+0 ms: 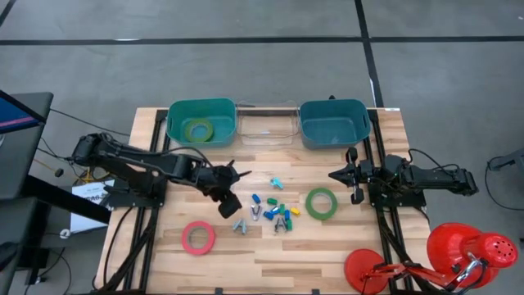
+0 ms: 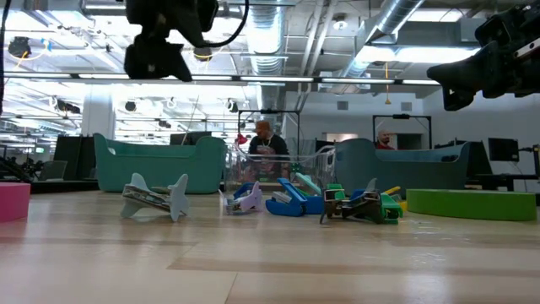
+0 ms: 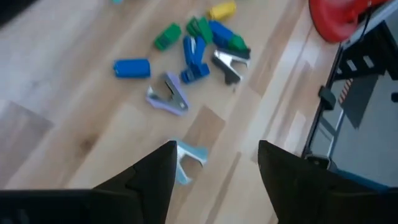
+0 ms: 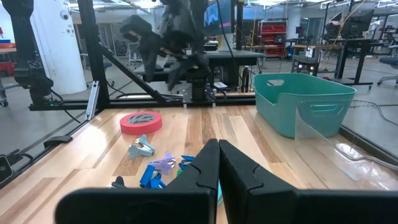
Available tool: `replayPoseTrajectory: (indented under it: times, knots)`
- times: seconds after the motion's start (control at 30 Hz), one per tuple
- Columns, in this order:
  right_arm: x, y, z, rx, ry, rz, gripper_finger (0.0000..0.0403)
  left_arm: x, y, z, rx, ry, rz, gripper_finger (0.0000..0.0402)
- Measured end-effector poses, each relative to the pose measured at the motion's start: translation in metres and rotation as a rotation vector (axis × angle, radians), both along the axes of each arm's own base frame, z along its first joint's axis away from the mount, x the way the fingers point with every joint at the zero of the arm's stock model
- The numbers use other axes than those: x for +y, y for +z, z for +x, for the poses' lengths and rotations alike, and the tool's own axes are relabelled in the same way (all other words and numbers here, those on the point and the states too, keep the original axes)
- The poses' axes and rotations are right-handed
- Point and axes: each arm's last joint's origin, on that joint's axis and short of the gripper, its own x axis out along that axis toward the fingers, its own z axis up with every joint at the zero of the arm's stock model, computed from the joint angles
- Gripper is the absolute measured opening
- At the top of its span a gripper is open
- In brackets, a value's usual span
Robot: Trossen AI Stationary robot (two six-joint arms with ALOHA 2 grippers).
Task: Pick and place Stapler, Stapler remover, tape
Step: Put the light blue staple remover into the transparent bin
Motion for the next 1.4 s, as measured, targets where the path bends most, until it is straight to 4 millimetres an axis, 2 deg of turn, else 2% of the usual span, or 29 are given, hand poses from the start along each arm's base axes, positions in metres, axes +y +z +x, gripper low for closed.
replayPoseTrajectory:
  times: [0.37,0.87,1.03,1.23,1.4]
  knots:
    - [0.000,0.000,0.000,0.000,0.000,0.000,0.0000,-0.017,-0.023,0.010,0.112,0.014,-0.079,0.0193]
    - [0.000,0.000,0.000,0.000,0.000,0.000,0.0000,-0.022,-0.061,0.025,0.271,0.104,-0.116,0.0182]
    - [0.000,0.000,0.000,0.000,0.000,0.000,0.0000,-0.022,-0.069,0.027,0.303,0.129,-0.121,0.0198]
    - [0.000,0.000,0.000,0.000,0.000,0.000,0.0000,-0.021,-0.083,0.024,0.370,0.205,-0.140,0.0240]
    - [0.000,0.000,0.000,0.000,0.000,0.000,0.0000,-0.024,-0.085,0.024,0.376,0.195,-0.143,0.0258]
